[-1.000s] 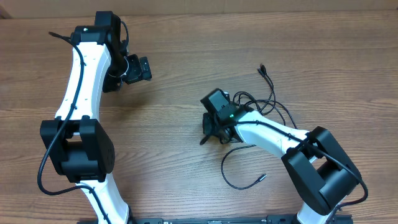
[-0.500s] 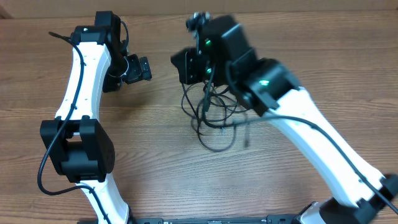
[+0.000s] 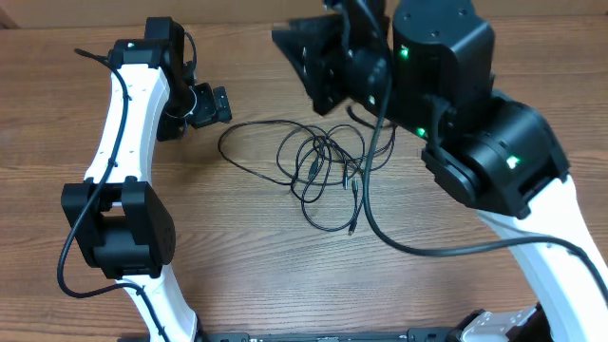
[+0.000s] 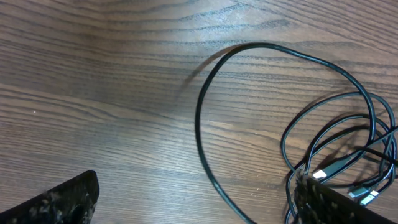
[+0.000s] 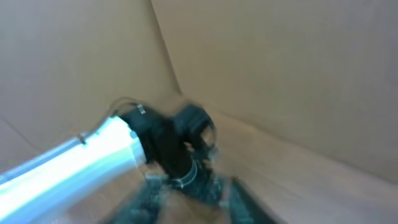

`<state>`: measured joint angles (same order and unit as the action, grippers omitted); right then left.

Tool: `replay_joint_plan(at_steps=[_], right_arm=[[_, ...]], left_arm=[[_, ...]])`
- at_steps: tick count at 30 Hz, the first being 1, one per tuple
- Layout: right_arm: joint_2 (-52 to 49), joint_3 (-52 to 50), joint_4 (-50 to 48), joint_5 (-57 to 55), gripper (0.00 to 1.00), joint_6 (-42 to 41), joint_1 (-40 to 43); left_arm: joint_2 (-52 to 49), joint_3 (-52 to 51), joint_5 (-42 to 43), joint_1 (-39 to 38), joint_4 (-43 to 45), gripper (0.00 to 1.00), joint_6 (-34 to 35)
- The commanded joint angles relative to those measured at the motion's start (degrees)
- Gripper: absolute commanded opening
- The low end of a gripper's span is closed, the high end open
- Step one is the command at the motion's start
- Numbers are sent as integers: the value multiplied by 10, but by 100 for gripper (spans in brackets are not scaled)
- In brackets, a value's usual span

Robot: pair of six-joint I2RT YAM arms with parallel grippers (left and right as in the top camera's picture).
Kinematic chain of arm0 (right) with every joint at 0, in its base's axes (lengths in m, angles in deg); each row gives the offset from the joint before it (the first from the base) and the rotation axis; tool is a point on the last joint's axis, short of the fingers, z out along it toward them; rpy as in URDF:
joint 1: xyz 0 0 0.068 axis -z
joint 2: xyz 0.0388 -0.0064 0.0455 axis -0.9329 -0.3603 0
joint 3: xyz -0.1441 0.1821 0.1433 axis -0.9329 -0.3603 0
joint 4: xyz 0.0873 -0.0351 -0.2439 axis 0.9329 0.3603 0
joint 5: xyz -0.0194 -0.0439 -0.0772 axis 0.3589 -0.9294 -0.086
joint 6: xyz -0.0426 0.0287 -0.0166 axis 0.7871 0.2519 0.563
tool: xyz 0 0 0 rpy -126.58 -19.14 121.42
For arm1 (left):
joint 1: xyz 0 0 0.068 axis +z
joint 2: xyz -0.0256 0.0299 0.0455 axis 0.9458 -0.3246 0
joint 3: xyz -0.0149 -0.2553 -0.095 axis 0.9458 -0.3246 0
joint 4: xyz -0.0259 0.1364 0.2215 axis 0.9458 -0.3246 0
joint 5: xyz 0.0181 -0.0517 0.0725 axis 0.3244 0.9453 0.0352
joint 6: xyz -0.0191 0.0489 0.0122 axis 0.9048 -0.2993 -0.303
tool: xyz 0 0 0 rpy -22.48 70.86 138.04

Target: Untangle cables

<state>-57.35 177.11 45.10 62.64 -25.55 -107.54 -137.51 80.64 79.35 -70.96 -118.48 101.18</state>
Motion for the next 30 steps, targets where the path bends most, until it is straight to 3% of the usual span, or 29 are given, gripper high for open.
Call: replay_joint_plan(at_steps=[1, 3, 9, 12, 18, 24, 26, 27, 30], right_arm=[[-18, -9, 60, -44, 45, 5, 2], [-30, -9, 123, -80, 57, -27, 11], [-64, -9, 275, -110, 66, -117, 97], [-83, -9, 321, -108, 88, -121, 145], [-125, -10, 391, -108, 100, -121, 229], [-157, -10, 428, -111, 100, -120, 302], [-164, -10, 423, -119, 100, -120, 324], [-168, -10, 417, -127, 100, -120, 339], [-173, -10, 407, -130, 100, -120, 371]], left_arm=[[5, -2, -4, -1, 0, 100, 7], [5, -2, -4, -1, 0, 100, 7], [5, -2, -4, -1, 0, 100, 7], [5, -2, -4, -1, 0, 99, 7], [5, -2, 17, -1, 20, 100, 33], [5, -2, 38, -1, 23, 100, 41], [5, -2, 61, -1, 15, 78, 42], [5, -2, 71, -2, -7, 42, 46], [5, -3, 69, -7, -65, 34, 80]])
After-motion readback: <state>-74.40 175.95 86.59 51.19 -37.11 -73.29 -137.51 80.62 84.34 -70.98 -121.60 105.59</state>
